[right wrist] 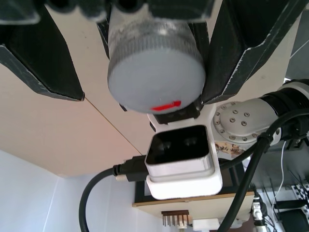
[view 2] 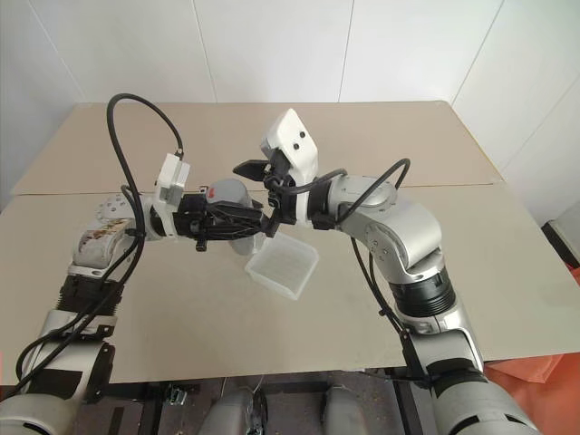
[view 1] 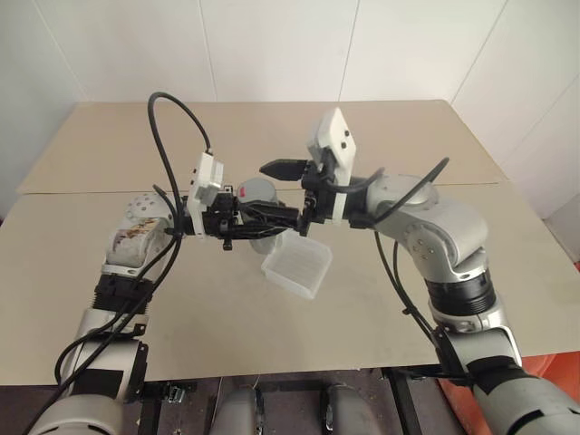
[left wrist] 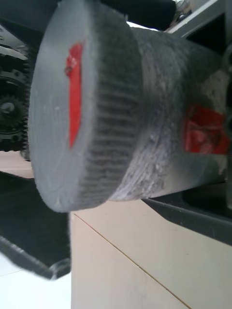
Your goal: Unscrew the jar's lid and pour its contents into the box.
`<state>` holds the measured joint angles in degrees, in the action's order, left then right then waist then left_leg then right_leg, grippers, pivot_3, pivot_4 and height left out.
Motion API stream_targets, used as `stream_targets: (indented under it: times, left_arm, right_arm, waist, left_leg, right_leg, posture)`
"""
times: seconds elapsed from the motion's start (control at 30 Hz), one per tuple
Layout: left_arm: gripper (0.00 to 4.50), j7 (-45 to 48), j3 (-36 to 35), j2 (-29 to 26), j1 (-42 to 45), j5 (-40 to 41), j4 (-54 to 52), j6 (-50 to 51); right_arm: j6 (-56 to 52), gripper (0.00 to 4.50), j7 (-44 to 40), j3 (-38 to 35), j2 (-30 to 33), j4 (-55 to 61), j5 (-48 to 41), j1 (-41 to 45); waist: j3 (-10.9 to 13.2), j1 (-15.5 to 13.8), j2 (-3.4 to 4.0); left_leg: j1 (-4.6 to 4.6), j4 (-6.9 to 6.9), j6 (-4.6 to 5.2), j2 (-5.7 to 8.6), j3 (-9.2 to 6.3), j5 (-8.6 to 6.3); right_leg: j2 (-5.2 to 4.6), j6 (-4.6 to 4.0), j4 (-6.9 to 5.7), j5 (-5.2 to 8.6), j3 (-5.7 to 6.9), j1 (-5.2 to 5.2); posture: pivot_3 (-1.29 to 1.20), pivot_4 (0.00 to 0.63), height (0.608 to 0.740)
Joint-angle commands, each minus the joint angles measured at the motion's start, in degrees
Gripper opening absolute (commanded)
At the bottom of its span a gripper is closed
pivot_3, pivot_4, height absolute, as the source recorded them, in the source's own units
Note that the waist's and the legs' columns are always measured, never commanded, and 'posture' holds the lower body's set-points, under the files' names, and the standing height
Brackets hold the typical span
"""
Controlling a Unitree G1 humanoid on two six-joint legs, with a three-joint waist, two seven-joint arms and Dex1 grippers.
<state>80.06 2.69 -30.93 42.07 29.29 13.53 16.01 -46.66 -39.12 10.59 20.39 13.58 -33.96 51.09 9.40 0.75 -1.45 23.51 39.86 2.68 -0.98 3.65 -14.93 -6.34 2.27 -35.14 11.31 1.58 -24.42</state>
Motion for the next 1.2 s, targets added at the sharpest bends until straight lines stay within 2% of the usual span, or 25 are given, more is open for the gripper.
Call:
stream_targets:
  times: [0.03,0.13,0.23,0.27,0.37,0.5,0.57,0.63,0.8,0.87,0.9,1.0,1.13,1.2]
  left_arm:
    - [1.95,0.7,-0.7,0.2,1.3,-0.3,-0.4,-1.8]
    - [1.95,0.8,-0.7,0.2,1.2,-0.3,-0.7,-1.9]
    - [1.95,0.9,-1.0,0.0,1.5,0.0,-1.0,-1.7]
    - [1.95,1.2,-1.0,-0.1,1.7,0.0,-1.0,-1.8]
    - [1.95,3.2,-1.1,-0.6,2.4,0.7,-1.1,-1.5]
    - [1.95,7.2,-0.7,-1.5,3.4,2.1,-2.6,0.1]
    - [1.95,10.4,-0.5,-2.0,3.7,4.8,-4.3,3.1]
    - [1.95,12.2,0.0,-2.6,3.5,6.5,-5.7,5.0]
    - [1.95,12.4,1.3,-2.9,2.7,5.7,-6.6,4.1]
    - [1.95,11.7,0.4,-2.6,2.2,5.4,-6.7,4.2]
    - [1.95,11.4,0.1,-2.6,2.0,5.3,-6.7,4.2]
    - [1.95,10.5,-1.0,-2.8,1.3,4.2,-5.9,3.5]
    - [1.95,9.1,-2.1,-2.7,1.0,3.4,-4.3,2.6]
    - [1.95,7.5,-3.0,-2.3,0.8,2.7,-3.1,1.8]
  right_arm:
    - [-0.6,4.50,-1.4,-1.5,-0.5,-0.6,-1.1,2.2]
    - [-0.5,3.89,-2.5,-1.1,-0.6,-2.1,-0.8,2.4]
    - [-0.3,2.91,-4.6,-1.0,-0.6,-3.6,-1.1,2.5]
    - [0.2,2.75,-5.2,-0.8,-0.7,-4.4,-0.8,2.6]
    - [6.3,2.75,-13.5,-0.7,-0.7,-8.9,-1.0,3.2]
    - [19.9,2.75,-36.3,1.3,-0.1,-21.7,0.4,7.3]
    - [25.2,2.75,-48.4,2.7,-0.7,-31.4,0.2,12.4]
    - [28.9,2.75,-53.0,5.0,-1.1,-38.4,-0.7,16.5]
    - [36.9,2.75,-53.4,8.6,-3.3,-49.7,0.7,21.6]
    - [37.1,3.47,-53.1,6.4,-4.3,-51.6,2.6,21.7]
    - [37.2,3.62,-53.2,5.8,-3.9,-51.1,2.5,21.2]
    - [36.2,4.46,-50.1,2.4,-1.6,-45.2,2.2,17.4]
    - [32.4,4.46,-42.7,-1.0,1.7,-33.1,2.8,10.5]
    - [28.0,4.46,-36.7,-3.1,3.8,-23.4,1.9,5.1]
  waist:
    - [0.0,0.0,0.00]
    - [0.0,0.0,0.00]
    - [0.0,0.0,0.00]
    - [0.0,0.0,0.00]
    - [0.0,0.0,0.00]
    - [0.0,0.0,0.00]
    - [0.0,0.1,0.01]
    - [0.0,0.4,0.04]
    - [0.0,0.9,0.04]
    - [0.0,0.8,0.04]
    - [0.0,0.6,0.04]
    - [0.0,-0.1,0.04]
    - [0.0,-0.7,0.04]
    - [0.0,-0.6,0.04]
  left_leg:
    - [0.00,0.00,0.00,0.00,0.00,0.00]
    - [0.00,0.00,0.00,0.00,-0.01,0.00]
    - [0.00,0.00,0.01,0.01,-0.01,-0.01]
    - [0.00,0.01,0.01,0.01,-0.02,-0.01]
    - [0.00,0.01,0.01,0.00,-0.02,-0.01]
    - [-0.01,0.00,0.02,0.01,0.01,-0.01]
    - [-0.01,0.00,0.02,0.01,0.01,-0.01]
    - [-0.01,0.01,0.01,0.00,0.02,-0.01]
    - [-0.10,-0.04,-0.05,-0.07,-0.02,0.03]
    - [-0.09,-0.03,-0.06,-0.07,-0.02,0.03]
    - [-0.08,-0.02,-0.06,-0.06,-0.02,0.04]
    - [0.03,0.01,-0.10,-0.03,-0.04,0.06]
    - [0.17,0.07,-0.19,0.03,-0.10,0.11]
    - [0.18,0.07,-0.20,0.02,-0.09,0.12]
  right_leg:
    - [0.00,0.00,0.00,0.00,0.00,0.00]
    - [0.00,0.00,-0.01,0.00,0.00,0.00]
    - [0.00,0.00,0.00,0.00,-0.01,0.00]
    - [-0.01,0.00,0.00,0.00,-0.01,0.01]
    - [0.00,0.00,-0.01,0.00,0.00,0.01]
    - [0.01,0.01,0.02,0.00,0.00,0.02]
    - [0.02,0.02,0.03,0.00,-0.01,0.02]
    - [0.03,0.02,0.00,0.00,-0.03,-0.01]
    - [0.08,0.02,-0.07,0.00,-0.05,-0.03]
    - [0.07,0.02,-0.08,0.00,-0.05,-0.03]
    - [0.07,0.02,-0.08,0.00,-0.07,-0.03]
    - [0.04,0.02,-0.06,0.00,-0.03,-0.09]
    - [-0.04,0.02,-0.03,0.00,0.07,-0.10]
    - [-0.04,0.02,-0.06,0.00,0.05,-0.15]
  posture:
    - [0.00,0.150,0.740]
    - [0.00,0.150,0.740]
    - [0.00,0.150,0.740]
    - [0.00,0.150,0.740]
    - [0.00,0.150,0.740]
    - [0.00,0.150,0.740]
    - [0.00,0.150,0.740]
    - [0.00,0.150,0.740]
    - [0.00,0.150,0.740]
    - [0.00,0.150,0.740]
    - [0.00,0.150,0.740]
    - [0.00,0.150,0.740]
    - [0.00,0.150,0.740]
    - [0.00,0.150,0.740]
